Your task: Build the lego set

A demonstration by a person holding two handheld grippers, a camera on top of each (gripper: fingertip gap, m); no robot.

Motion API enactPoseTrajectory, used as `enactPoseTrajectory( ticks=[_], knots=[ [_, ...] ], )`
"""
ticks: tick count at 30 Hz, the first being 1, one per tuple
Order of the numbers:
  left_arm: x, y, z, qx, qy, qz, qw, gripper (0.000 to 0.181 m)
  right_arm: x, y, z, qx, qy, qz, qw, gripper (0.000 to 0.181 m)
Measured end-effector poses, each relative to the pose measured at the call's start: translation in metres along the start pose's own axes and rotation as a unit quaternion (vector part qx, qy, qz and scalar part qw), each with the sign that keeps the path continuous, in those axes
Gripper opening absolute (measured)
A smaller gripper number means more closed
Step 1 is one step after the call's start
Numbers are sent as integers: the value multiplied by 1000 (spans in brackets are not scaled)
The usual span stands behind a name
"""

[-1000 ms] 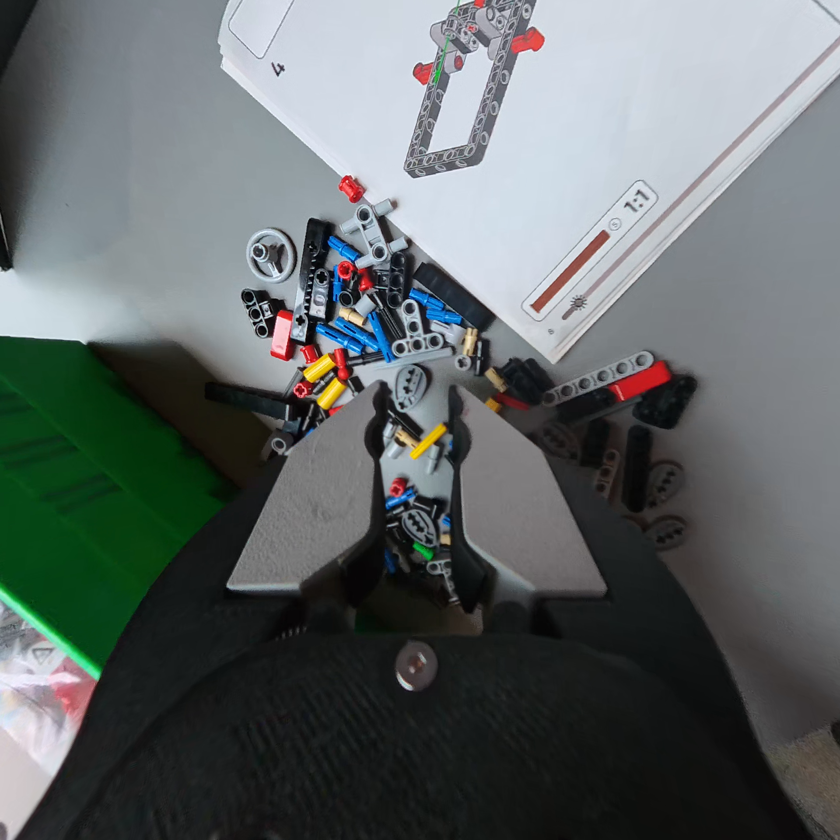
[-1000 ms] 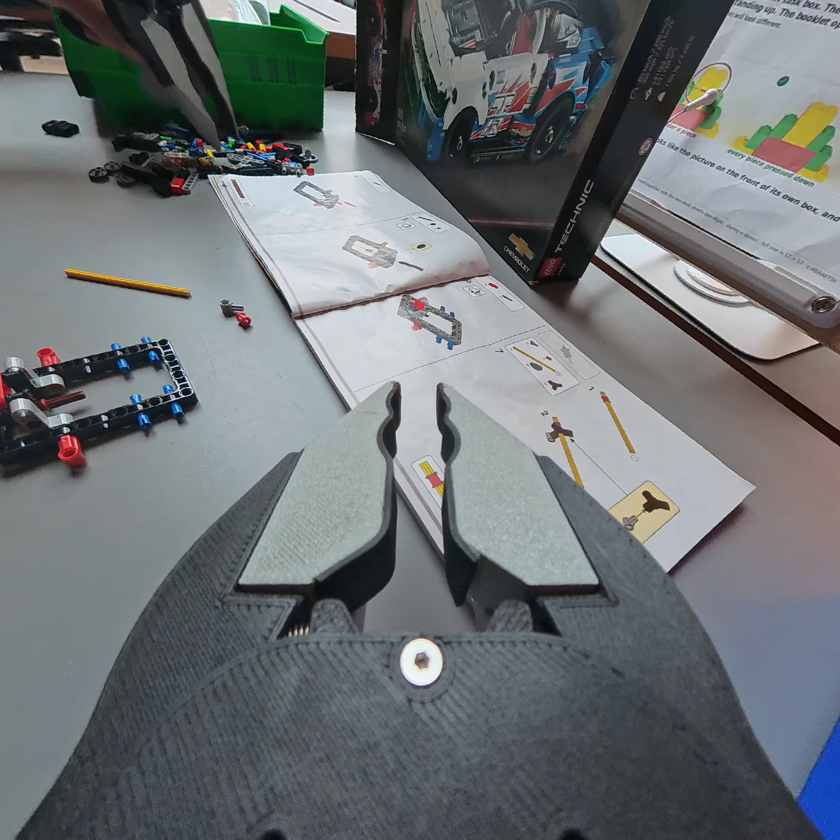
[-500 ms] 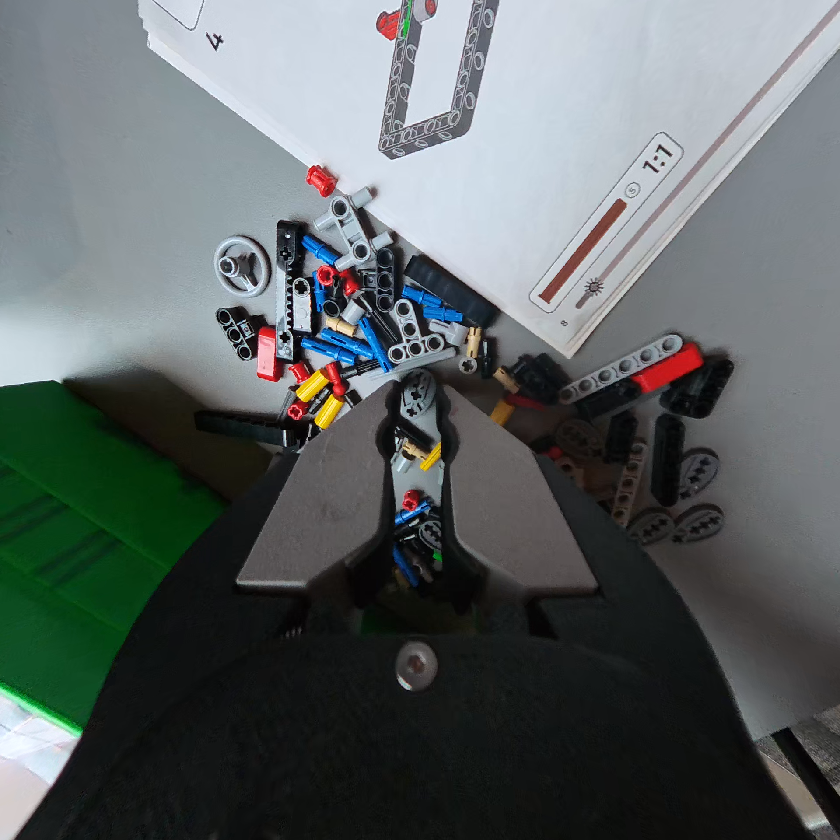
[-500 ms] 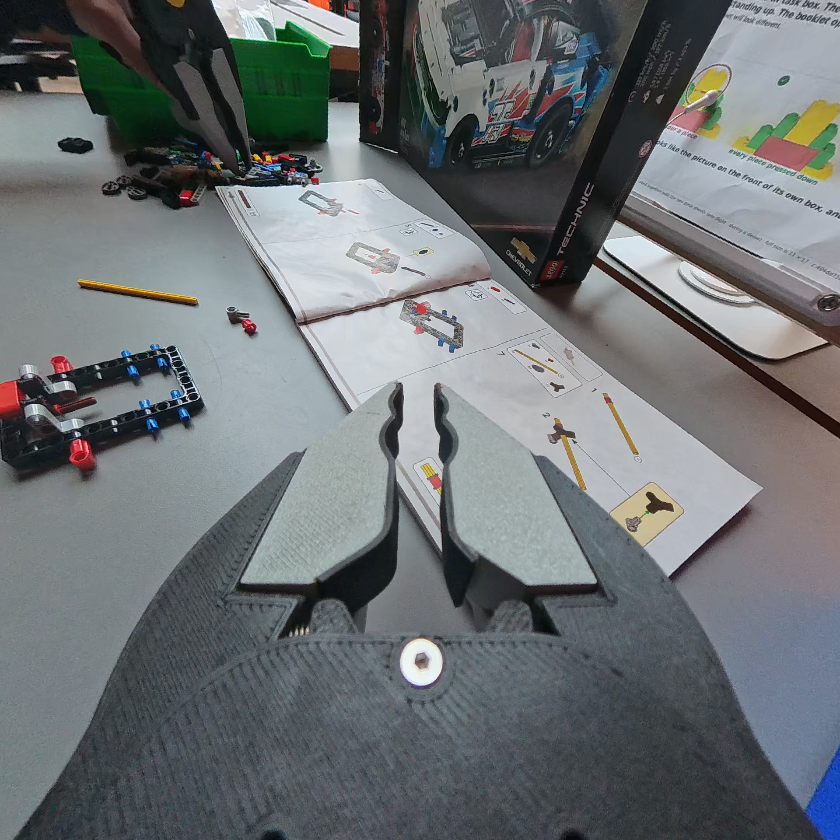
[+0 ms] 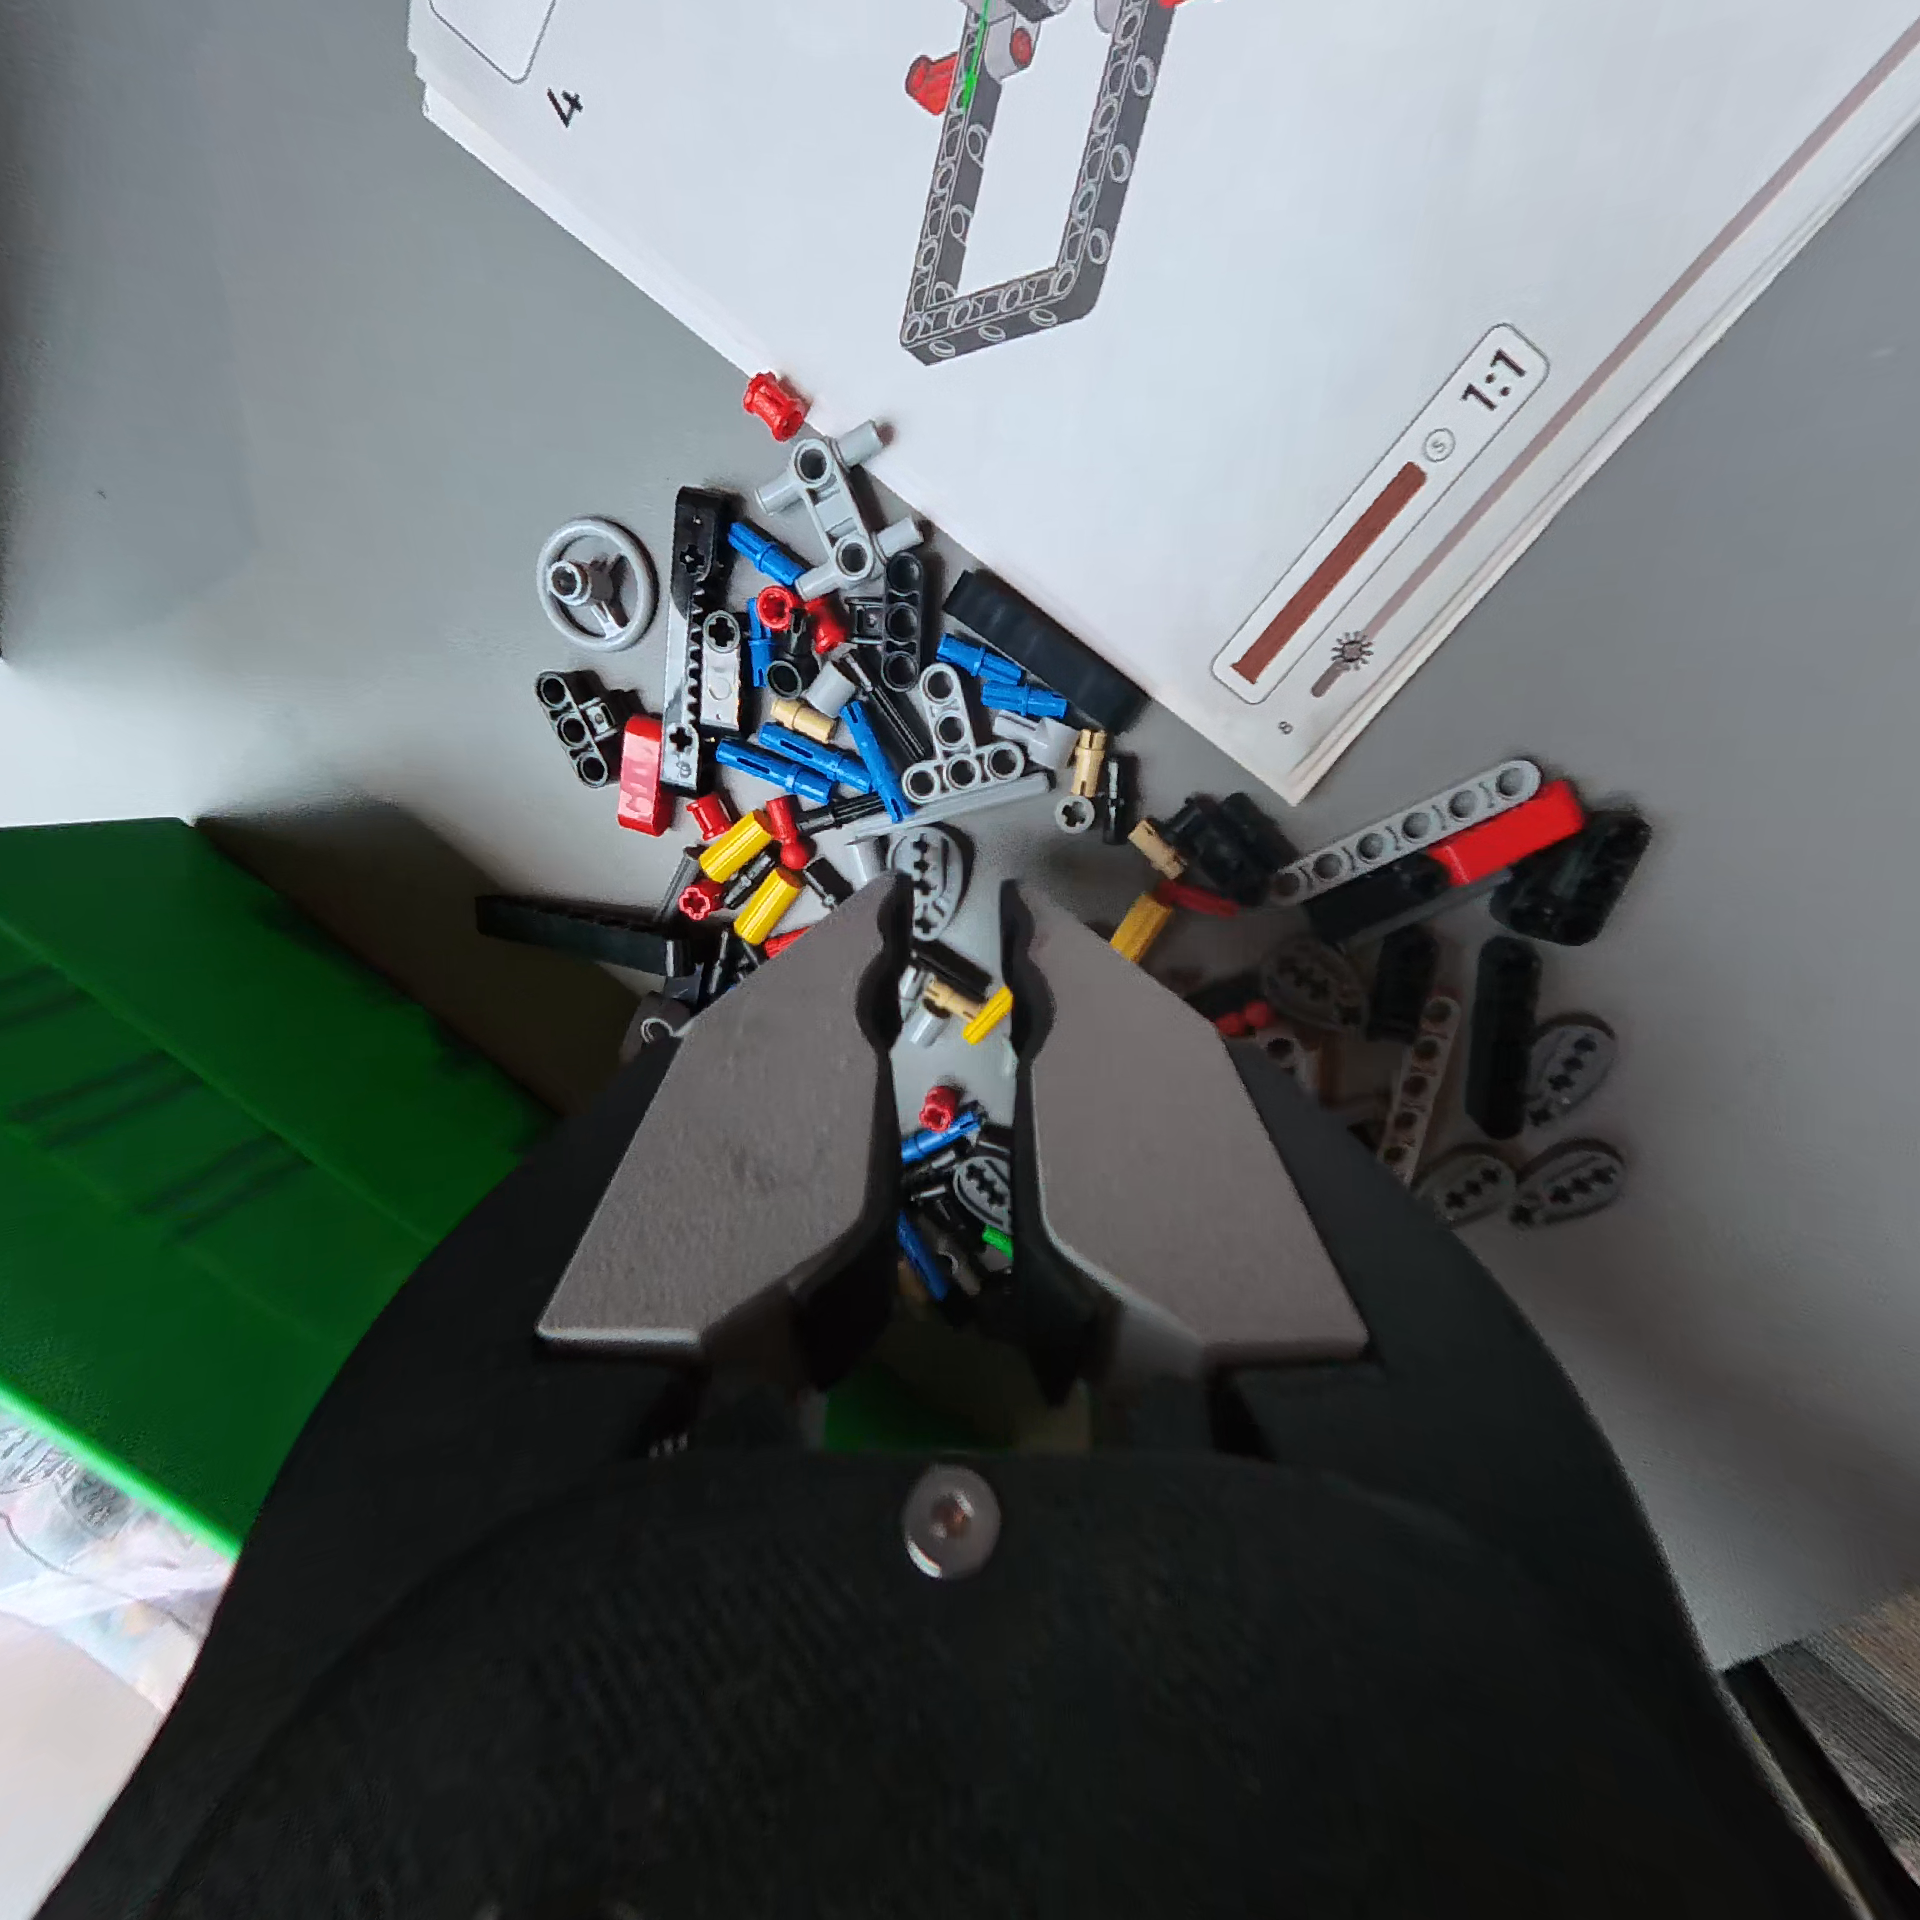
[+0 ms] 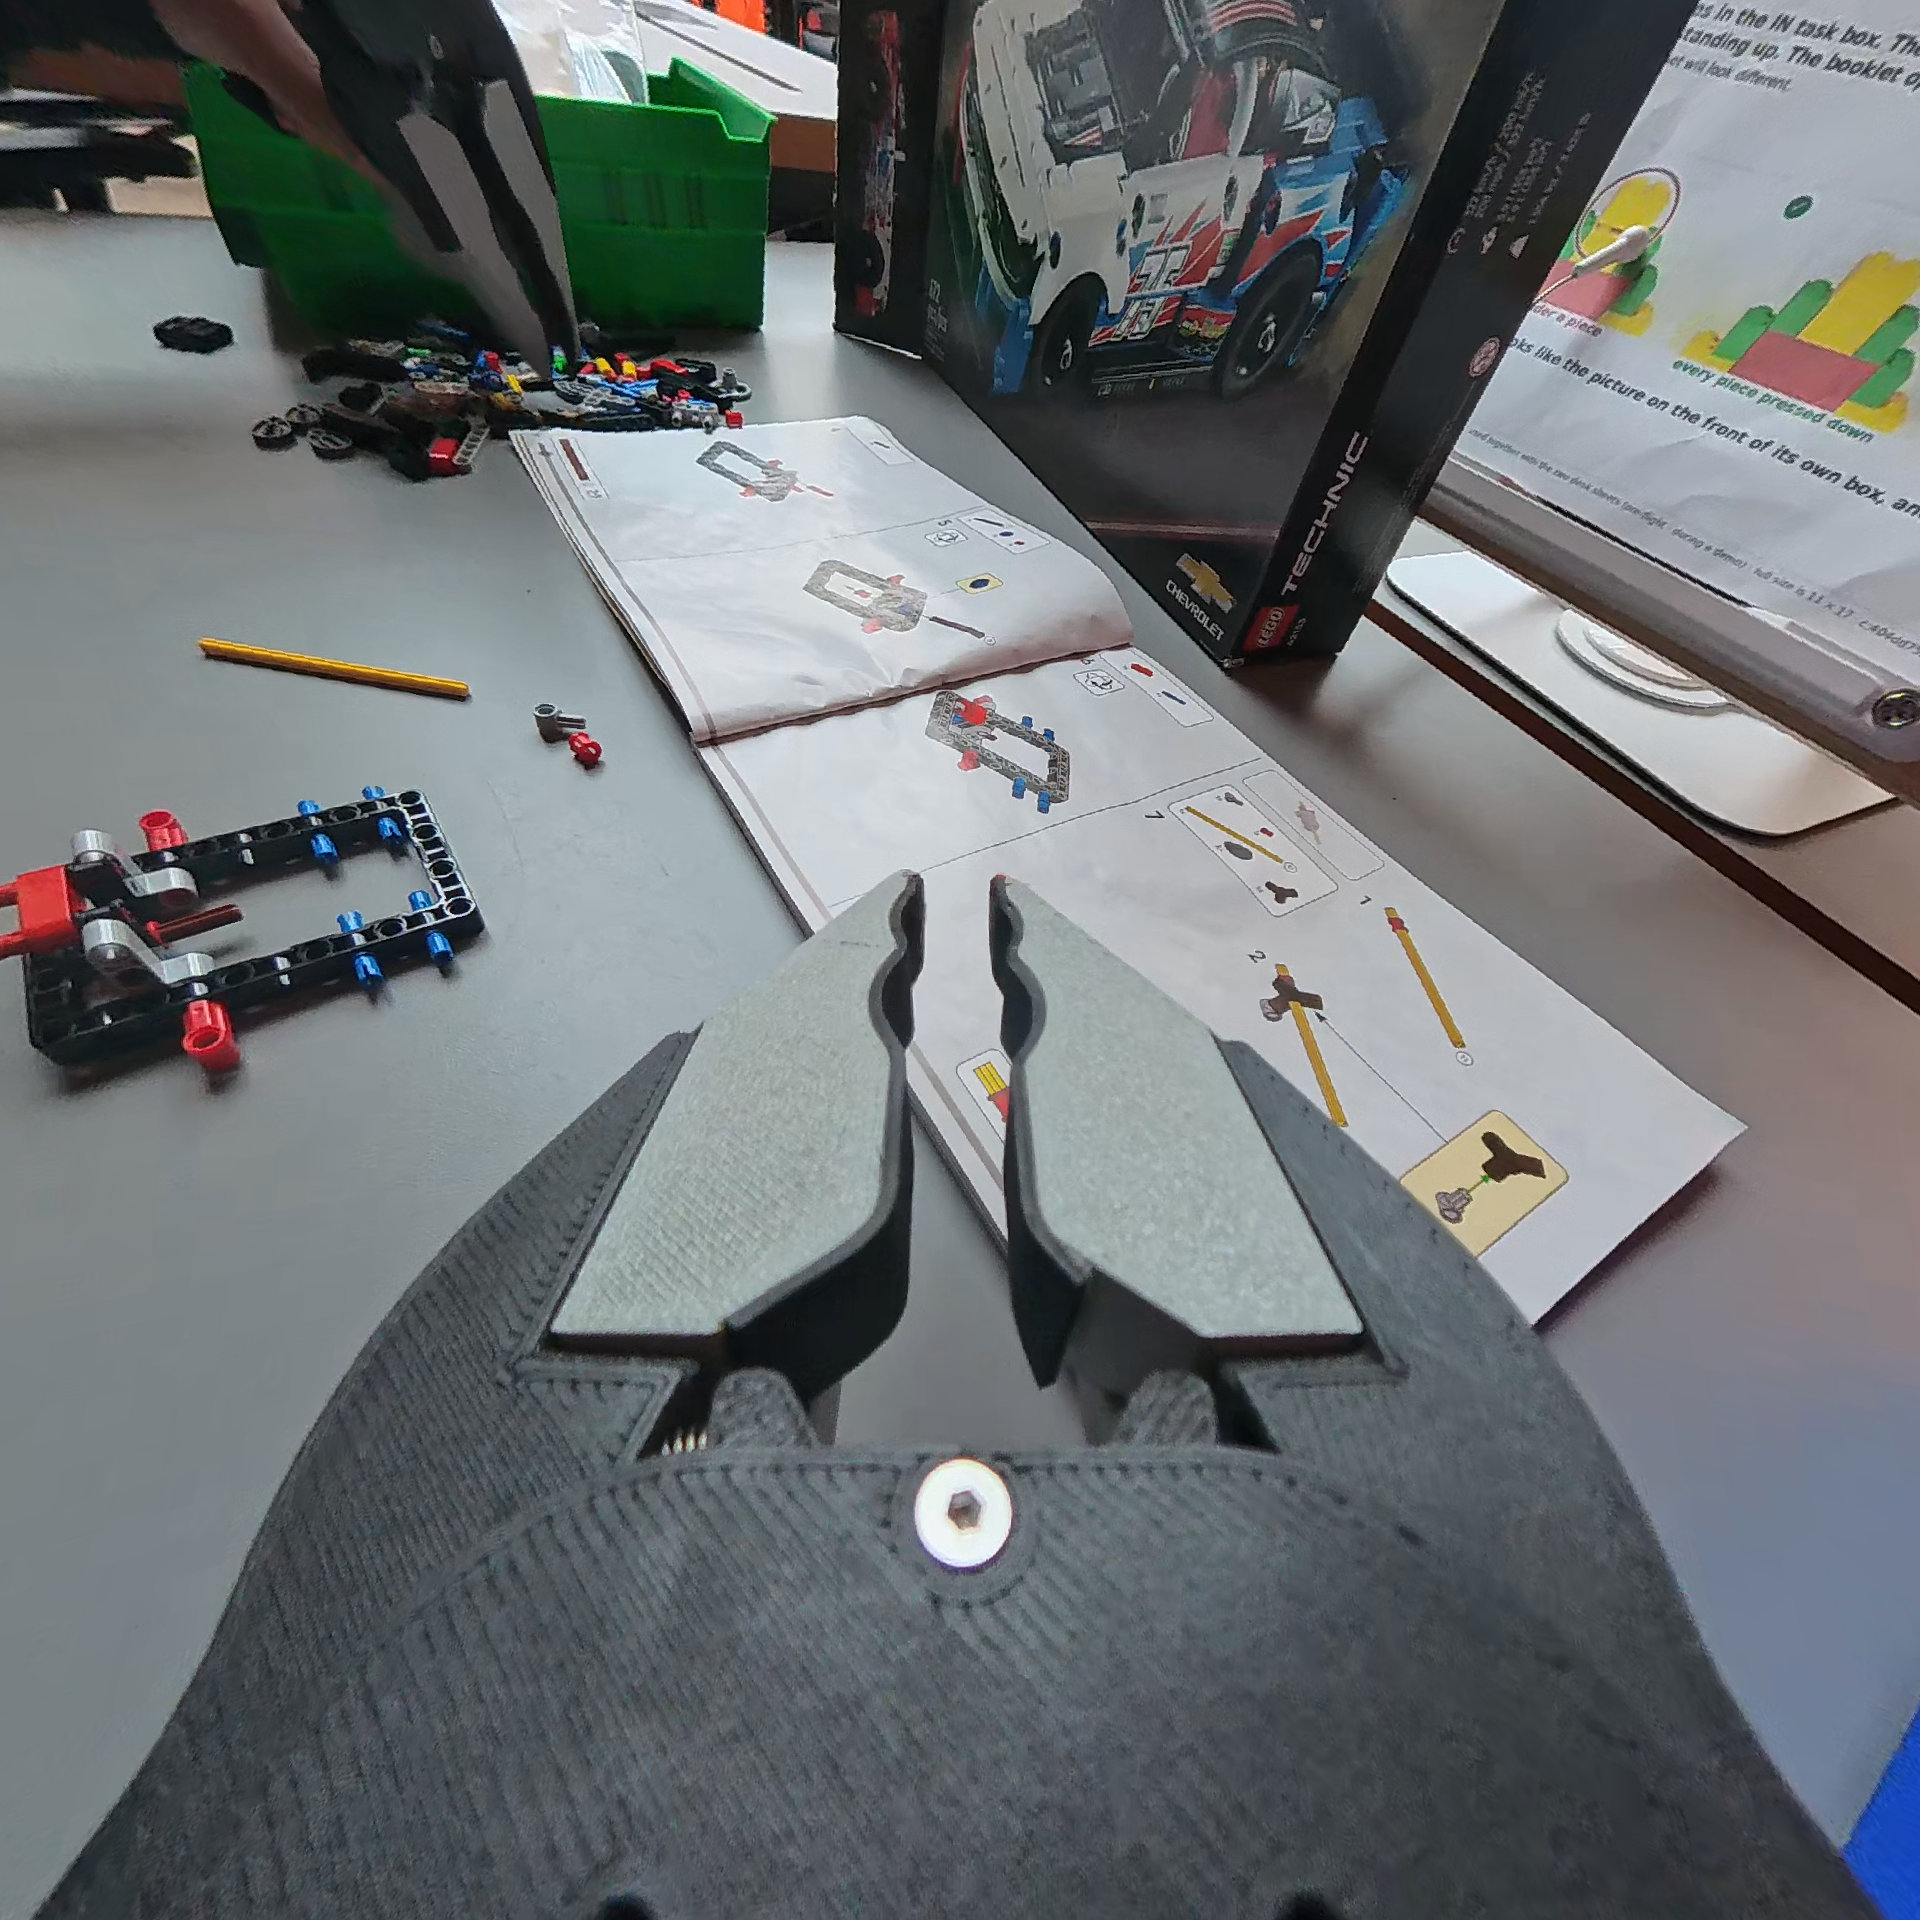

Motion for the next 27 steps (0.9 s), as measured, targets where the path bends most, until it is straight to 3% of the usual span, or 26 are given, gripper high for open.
enactPoseTrajectory(
  ticks=[3,9,16,27],
  knots=[
    [-2,-9,6,-31,-7,-7,999,16,1,1,0,2,-3,2,1000,9],
    [11,-4,5,-28,-8,25,999,15,2,1,0,3,-6,-1,1000,8],
    [10,7,-1,6,-13,15,1000,13,-1,0,1,0,-3,-7,1000,7],
    [7,-2,0,3,-25,21,999,20,0,-1,2,0,-7,-9,1000,6]
  ],
)
Point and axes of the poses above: each gripper's, where its closed fingertips meet, y back along the fingers, z out of its underside, x = y × z across the jaws, the point moved 3 cm from there along y, back along the fingers, and after that the axes turned 10 degrees about -z, right-handed, at the moved point
